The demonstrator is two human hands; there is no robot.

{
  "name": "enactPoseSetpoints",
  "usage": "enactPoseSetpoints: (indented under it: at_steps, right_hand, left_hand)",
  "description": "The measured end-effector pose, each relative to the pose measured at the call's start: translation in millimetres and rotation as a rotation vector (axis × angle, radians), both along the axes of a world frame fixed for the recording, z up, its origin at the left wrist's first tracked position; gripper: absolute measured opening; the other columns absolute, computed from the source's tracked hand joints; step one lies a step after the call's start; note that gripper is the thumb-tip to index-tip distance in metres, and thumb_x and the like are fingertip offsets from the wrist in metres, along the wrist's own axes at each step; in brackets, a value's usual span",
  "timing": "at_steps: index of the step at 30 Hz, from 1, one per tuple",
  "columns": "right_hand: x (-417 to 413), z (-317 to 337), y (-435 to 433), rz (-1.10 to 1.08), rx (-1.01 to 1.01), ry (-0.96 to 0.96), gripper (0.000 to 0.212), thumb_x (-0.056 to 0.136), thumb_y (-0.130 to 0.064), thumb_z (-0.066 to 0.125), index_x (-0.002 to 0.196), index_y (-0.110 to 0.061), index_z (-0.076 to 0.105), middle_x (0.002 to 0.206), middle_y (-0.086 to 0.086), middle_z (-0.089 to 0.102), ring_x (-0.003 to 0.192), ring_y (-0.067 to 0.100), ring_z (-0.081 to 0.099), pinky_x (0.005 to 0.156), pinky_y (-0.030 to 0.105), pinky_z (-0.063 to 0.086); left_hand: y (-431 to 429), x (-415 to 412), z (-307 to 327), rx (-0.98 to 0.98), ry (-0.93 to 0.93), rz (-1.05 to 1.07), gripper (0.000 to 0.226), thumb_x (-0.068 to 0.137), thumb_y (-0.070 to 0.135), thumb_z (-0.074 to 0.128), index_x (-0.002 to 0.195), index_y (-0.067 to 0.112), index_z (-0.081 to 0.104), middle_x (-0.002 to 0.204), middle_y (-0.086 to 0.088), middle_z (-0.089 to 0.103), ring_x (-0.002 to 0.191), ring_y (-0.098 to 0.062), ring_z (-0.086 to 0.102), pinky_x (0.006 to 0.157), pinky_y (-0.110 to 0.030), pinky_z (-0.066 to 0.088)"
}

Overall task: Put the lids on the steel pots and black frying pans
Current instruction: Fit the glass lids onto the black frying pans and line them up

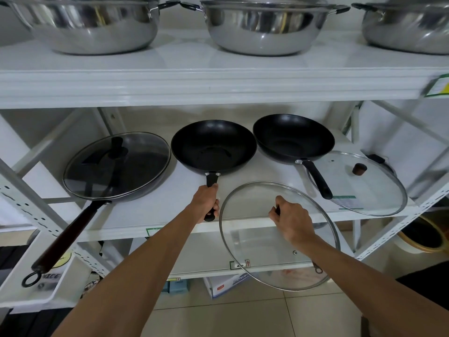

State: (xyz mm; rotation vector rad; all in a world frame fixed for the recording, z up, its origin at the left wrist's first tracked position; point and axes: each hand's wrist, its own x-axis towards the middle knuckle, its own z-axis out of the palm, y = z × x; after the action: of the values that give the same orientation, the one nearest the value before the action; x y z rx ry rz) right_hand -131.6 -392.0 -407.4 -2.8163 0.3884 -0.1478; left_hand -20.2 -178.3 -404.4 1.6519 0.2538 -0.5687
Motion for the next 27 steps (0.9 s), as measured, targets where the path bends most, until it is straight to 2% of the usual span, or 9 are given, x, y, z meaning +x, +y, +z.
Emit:
enactPoseSetpoints:
  at_steps: [8, 12, 19, 23, 27]
  right_hand:
    - [-12.6, 27.4, -3.7, -0.009, -0.025, -0.049, 0.022, 0.100, -0.034, 0.048, 0.086, -0.017, 0.046, 0.057, -0.009, 0.046, 0.050, 0.009, 0.043, 0.045, 0.024, 0.029]
    - [-15.1, 44.4, -3.4, -0.004, -0.031, -0.076, 0.023, 0.098, -0.035, 0.050, 0.083, -0.017, 0.049, 0.057, -0.007, 0.049, 0.053, 0.015, 0.050, 0.051, 0.028, 0.038]
    - [-23.6, 64.9, 3.2, -0.003, 0.019, -0.070, 0.025, 0.097, -0.035, 0.051, 0.080, -0.017, 0.049, 0.057, -0.004, 0.053, 0.055, 0.017, 0.053, 0.050, 0.029, 0.039]
    - [-31.3, 76.5, 7.8, -0.002, 0.021, -0.106, 0.026, 0.097, -0.032, 0.053, 0.077, -0.017, 0.048, 0.056, -0.005, 0.051, 0.051, 0.011, 0.048, 0.045, 0.025, 0.030]
    - [-35.4, 88.9, 11.2, -0.004, 0.043, -0.130, 0.026, 0.096, -0.033, 0.054, 0.075, -0.017, 0.050, 0.058, -0.004, 0.054, 0.054, 0.015, 0.051, 0.046, 0.025, 0.034]
  left_hand:
    - [2.2, -1.5, 3.0, 0.001, 0.051, -0.017, 0.029, 0.103, 0.035, 0.039, 0.088, 0.011, 0.043, 0.054, -0.005, 0.041, 0.037, -0.017, 0.035, 0.039, -0.026, 0.036]
    - [2.8, -4.3, 5.7, 0.057, 0.029, -0.046, 0.038, 0.103, 0.037, 0.036, 0.075, 0.012, 0.041, 0.049, -0.005, 0.040, 0.032, -0.018, 0.035, 0.042, -0.024, 0.028]
    - [4.6, -13.9, 7.6, 0.062, 0.001, -0.046, 0.037, 0.101, 0.033, 0.035, 0.074, 0.009, 0.044, 0.050, -0.007, 0.044, 0.041, -0.020, 0.035, 0.050, -0.028, 0.029]
    - [6.9, -25.2, 11.0, 0.000, 0.032, -0.062, 0.036, 0.103, 0.032, 0.032, 0.072, 0.012, 0.037, 0.055, -0.007, 0.041, 0.041, -0.019, 0.035, 0.037, -0.020, 0.033]
    - [11.5, -32.1, 7.7, -0.049, 0.075, -0.070, 0.035, 0.101, 0.031, 0.037, 0.071, 0.013, 0.038, 0.056, -0.009, 0.043, 0.044, -0.021, 0.036, 0.036, -0.019, 0.035]
